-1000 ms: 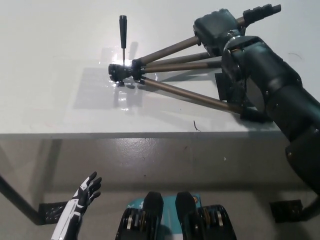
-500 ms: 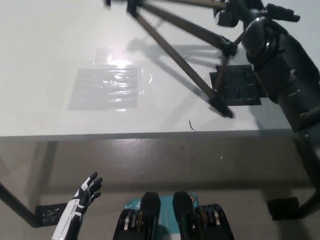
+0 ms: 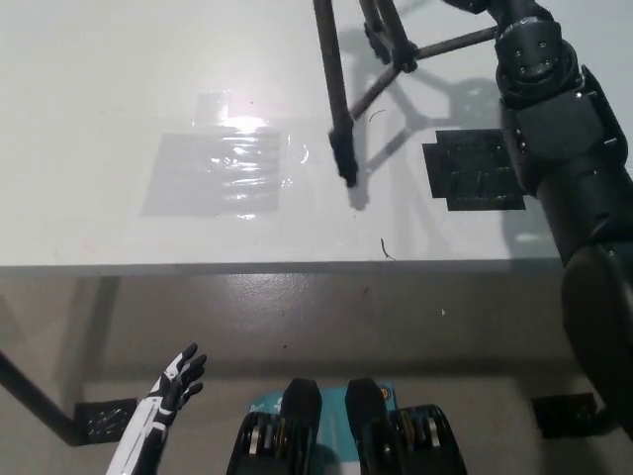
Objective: A tripod lies near the right hand side of the table and the robot grab a leg of the tripod using its right hand and put it up right.
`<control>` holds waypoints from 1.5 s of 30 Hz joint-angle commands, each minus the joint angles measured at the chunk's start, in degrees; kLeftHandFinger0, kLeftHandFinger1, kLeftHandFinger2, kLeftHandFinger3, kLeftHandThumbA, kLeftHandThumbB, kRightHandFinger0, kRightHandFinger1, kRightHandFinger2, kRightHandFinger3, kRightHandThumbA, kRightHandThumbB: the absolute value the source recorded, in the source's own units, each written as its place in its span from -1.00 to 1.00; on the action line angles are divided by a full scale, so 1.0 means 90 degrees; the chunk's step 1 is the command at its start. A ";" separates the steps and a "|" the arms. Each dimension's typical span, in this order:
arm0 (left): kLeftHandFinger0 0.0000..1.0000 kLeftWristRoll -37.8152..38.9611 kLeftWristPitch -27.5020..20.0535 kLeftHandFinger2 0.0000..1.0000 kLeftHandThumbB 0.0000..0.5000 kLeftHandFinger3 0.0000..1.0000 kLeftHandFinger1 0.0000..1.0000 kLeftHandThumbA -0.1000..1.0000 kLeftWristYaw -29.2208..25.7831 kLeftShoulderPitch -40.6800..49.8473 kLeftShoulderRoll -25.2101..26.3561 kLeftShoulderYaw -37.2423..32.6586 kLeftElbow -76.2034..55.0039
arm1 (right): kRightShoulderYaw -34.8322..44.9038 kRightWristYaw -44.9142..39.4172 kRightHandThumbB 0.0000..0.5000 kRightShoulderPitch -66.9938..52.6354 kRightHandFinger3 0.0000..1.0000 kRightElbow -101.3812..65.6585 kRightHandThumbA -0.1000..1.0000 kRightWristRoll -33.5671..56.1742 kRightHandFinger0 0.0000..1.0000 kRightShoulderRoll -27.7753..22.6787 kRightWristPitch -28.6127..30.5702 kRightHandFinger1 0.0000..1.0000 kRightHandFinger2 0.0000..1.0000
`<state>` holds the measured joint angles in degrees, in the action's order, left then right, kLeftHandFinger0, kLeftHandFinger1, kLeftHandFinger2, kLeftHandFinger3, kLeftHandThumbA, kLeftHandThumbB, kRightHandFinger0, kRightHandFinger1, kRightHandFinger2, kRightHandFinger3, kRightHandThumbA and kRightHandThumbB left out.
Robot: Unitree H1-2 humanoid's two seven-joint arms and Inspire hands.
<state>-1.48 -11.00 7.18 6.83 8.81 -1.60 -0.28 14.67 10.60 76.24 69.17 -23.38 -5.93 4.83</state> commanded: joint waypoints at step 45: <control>1.00 0.0054 -0.0394 1.00 0.13 1.00 1.00 1.00 0.0122 0.0159 0.0139 -0.0177 -0.0175 | -0.0846 -0.0338 1.00 -0.1856 1.00 0.1025 0.76 0.1641 1.00 0.0741 0.2432 1.00 1.00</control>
<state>-1.28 -11.45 7.35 8.19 9.09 -3.05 -0.34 8.52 26.42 60.84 78.19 -13.00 2.81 26.76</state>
